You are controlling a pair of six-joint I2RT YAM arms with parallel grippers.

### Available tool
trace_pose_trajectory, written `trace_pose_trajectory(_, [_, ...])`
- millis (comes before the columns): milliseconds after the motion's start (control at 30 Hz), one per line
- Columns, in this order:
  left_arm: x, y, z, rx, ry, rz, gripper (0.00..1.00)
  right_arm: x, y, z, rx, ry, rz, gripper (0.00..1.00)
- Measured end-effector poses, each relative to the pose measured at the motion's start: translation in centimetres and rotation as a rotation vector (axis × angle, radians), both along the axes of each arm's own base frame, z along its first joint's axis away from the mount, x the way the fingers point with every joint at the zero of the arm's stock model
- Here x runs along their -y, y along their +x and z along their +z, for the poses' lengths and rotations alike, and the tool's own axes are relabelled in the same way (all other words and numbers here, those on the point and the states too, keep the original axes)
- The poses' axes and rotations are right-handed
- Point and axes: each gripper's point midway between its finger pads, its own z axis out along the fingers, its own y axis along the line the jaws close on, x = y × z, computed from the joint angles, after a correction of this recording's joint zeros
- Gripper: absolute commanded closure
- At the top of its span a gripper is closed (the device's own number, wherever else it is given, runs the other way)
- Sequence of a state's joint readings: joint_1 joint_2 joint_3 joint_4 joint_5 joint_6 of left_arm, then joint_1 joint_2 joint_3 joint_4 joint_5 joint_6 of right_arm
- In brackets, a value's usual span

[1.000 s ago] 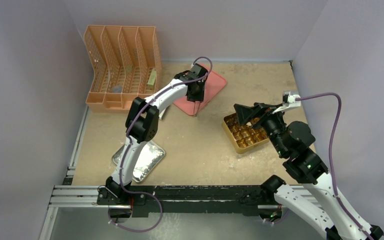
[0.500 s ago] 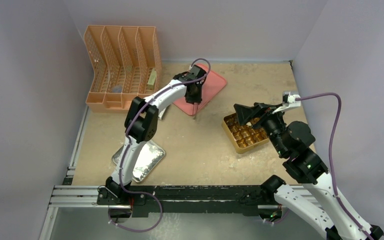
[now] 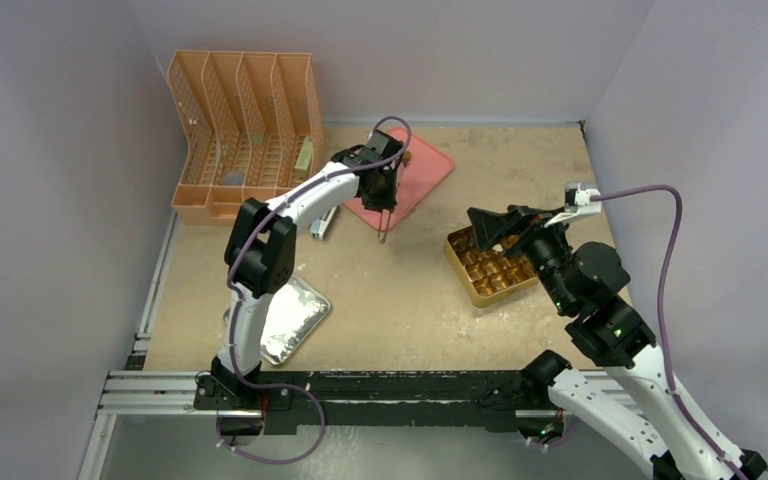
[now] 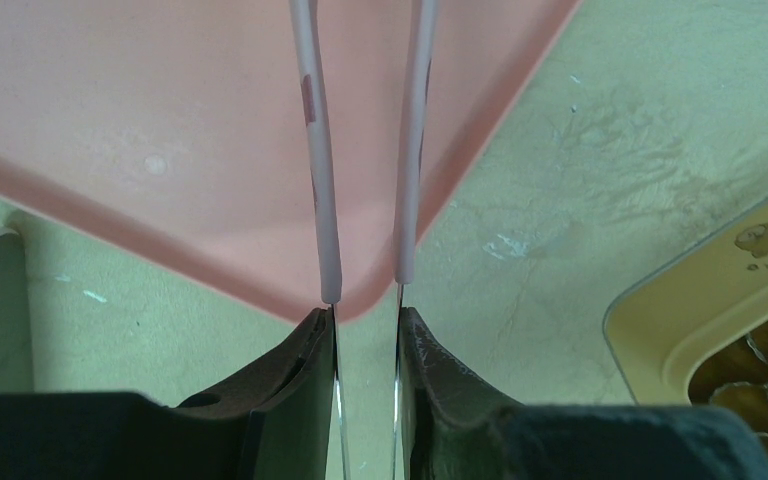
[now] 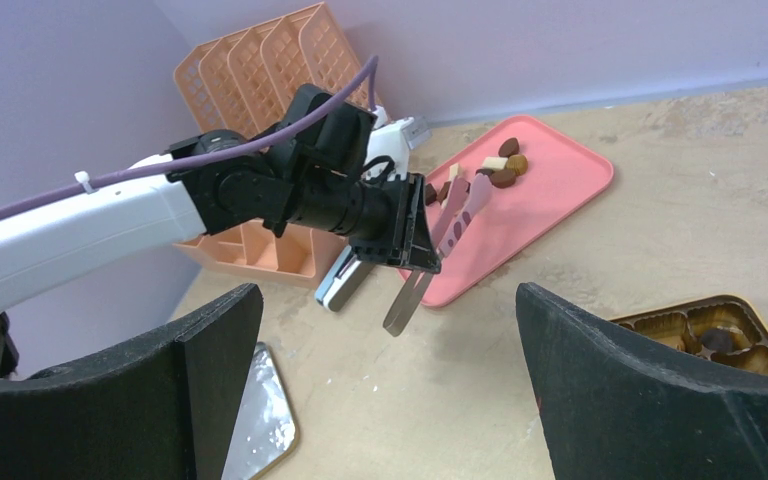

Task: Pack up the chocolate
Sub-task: Pick up the fake chocolate from the plate, then place the fake chocolate in the packing box.

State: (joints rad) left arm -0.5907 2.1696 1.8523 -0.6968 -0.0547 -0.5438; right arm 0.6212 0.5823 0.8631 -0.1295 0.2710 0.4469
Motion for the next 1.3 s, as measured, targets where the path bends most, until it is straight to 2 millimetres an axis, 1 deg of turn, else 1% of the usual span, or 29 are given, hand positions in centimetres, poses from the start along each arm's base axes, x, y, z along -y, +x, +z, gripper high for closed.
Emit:
trace_pose_trajectory(167, [0.2,-1.0,1.4,0.004,-0.047,-0.005,0.75,0.0,0.0,0.0,0.000,0.001,0.000,0.01])
trace_pose_trajectory(300, [0.8,-1.9,3.3,0.026,-0.084,-0.025,0.75,0.0,0.0,0.0,0.000,0.000,0.000,0.01])
trace_pose_trajectory(433, [2.5,-2.8,5.6,0.069,-0.124,-0.065,0.75,0.0,0.0,0.0,-0.001,0.000,0.000,0.01])
trace_pose_trajectory(533, [3.9,-4.5,6.8,0.082,-0.158,-0.113,0.75,0.0,0.0,0.0,-0.001,-0.001,0.000,0.01])
trace_pose_trajectory(600, [5.0,-5.9,7.4,0.078,-0.180,-0.154,0.75,0.1,-0.1,-0.1,-0.004,-0.003,-0.001,0.01])
trace_pose_trajectory(800, [8.1,-9.9,7.8,0.055,-0.211,-0.263,0.75,0.5,-0.2,-0.3,-0.007,-0.011,-0.013,0.01])
trace_pose_trajectory(900, [9.5,-11.9,7.6,0.037,-0.223,-0.316,0.75,1.0,-0.4,-0.4,-0.007,-0.022,-0.033,0.01])
trace_pose_trajectory(967, [10.1,-13.0,7.2,0.025,-0.226,-0.339,0.75,1.3,-0.4,-0.5,-0.008,-0.031,-0.043,0.01])
trace_pose_trajectory(1133, [11.2,-14.9,6.6,-0.003,-0.238,-0.366,0.75,1.8,-0.5,-0.5,-0.005,-0.038,-0.060,0.01])
trace_pose_trajectory(1300, [12.8,-16.1,7.0,0.001,-0.273,-0.398,0.74,1.9,-0.6,-0.2,-0.002,-0.038,-0.062,0.01])
